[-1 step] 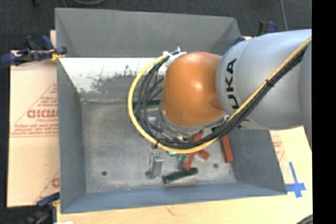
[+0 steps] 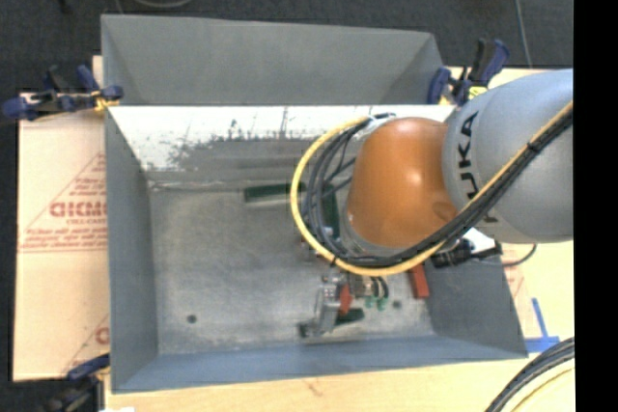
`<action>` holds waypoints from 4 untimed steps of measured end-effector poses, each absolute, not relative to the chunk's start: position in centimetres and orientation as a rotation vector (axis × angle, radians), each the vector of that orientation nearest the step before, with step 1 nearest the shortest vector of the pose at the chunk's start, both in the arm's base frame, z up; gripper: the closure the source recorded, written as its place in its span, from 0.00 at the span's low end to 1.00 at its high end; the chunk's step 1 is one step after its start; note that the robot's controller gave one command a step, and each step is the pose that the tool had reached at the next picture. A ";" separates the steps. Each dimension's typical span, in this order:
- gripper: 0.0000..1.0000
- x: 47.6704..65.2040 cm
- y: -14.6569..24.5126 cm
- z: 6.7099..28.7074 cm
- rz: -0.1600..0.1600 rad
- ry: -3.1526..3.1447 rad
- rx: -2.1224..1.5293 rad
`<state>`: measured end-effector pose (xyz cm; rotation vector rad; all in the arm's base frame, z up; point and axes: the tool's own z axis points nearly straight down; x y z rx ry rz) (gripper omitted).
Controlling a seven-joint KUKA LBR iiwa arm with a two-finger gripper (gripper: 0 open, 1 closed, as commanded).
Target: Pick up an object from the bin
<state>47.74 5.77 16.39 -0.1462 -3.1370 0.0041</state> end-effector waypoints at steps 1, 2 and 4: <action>0.00 48.3 -1.0 6.8 0.002 -3.132 -0.288; 0.00 49.7 -2.4 9.2 0.001 -3.147 -0.016; 1.00 47.2 -2.9 7.0 -0.001 -3.129 0.324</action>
Offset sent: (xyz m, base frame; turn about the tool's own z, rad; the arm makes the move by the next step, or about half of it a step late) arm 0.0052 -0.0639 -0.0939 0.0830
